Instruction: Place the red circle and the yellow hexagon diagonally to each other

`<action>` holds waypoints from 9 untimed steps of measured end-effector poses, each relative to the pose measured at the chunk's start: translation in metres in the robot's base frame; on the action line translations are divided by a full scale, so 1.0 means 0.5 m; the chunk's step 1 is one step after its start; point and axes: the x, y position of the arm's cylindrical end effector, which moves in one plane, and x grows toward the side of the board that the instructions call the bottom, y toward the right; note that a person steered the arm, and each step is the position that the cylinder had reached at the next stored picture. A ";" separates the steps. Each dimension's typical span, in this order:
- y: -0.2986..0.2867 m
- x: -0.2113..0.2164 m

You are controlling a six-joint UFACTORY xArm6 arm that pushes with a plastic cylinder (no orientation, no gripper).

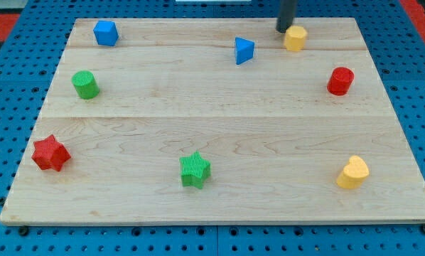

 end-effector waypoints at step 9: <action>0.222 0.351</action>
